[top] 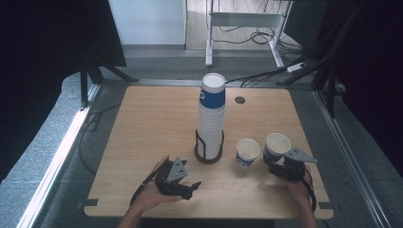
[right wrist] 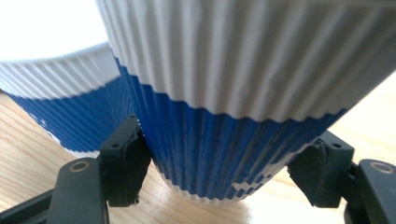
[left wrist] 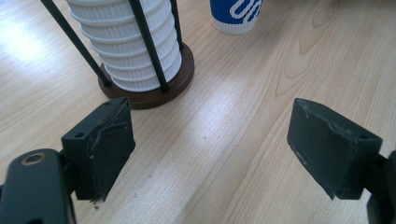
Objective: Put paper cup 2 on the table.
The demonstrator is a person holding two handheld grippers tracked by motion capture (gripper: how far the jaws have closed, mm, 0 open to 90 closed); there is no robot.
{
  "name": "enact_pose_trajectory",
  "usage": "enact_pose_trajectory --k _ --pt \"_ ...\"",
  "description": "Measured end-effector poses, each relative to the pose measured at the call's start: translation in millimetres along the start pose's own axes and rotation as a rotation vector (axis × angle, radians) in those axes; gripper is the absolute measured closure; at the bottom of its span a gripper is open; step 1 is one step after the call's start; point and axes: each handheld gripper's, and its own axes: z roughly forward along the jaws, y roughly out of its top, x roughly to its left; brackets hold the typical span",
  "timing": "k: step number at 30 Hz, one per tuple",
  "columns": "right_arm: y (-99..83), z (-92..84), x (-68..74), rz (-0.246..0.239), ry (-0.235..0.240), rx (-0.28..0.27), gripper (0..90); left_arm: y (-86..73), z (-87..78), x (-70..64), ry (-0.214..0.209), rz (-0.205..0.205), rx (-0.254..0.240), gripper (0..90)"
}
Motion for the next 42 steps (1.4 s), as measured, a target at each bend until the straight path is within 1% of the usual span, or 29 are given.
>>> enact_pose_trajectory --k 5,10,16,26,32,34,36,38,40,42 --pt "-3.0 5.5 -0.4 -0.001 -0.005 0.04 28.1 -0.4 1.0 -0.3 -0.001 0.002 0.005 14.9" --pt "-5.6 9.9 -0.7 -0.005 -0.021 0.077 28.1 -0.3 1.9 -1.6 -0.005 0.009 0.01 14.9" --pt "-7.4 13.3 -1.5 -0.004 -0.021 0.114 27.8 -0.6 2.7 -1.9 -0.006 0.013 0.015 14.9" --pt "-7.3 15.4 0.7 -0.03 -0.036 0.144 27.5 -0.6 3.4 -3.5 -0.016 0.022 0.022 14.9" --pt "-7.5 16.5 0.6 -0.027 -0.045 0.165 26.0 -0.9 3.8 -3.9 -0.023 0.022 0.028 14.9" --pt "-7.6 16.2 0.3 -0.018 -0.047 0.167 22.6 -0.6 3.7 -4.2 -0.024 0.025 0.029 14.9" --pt "-7.5 15.4 -0.6 -0.003 -0.035 0.163 18.3 -0.6 3.6 -4.2 -0.025 0.024 0.028 14.9" --pt "-6.7 13.3 -1.0 0.005 -0.042 0.157 15.3 -0.7 3.3 -3.8 -0.025 0.024 0.028 14.9" --pt "-5.5 9.2 -1.4 0.016 -0.045 0.139 13.3 -0.8 2.9 -3.3 -0.023 0.023 0.028 14.9" --pt "-3.8 2.5 -1.7 0.026 -0.042 0.109 12.6 -0.8 2.1 -2.8 -0.022 0.025 0.029 14.9"
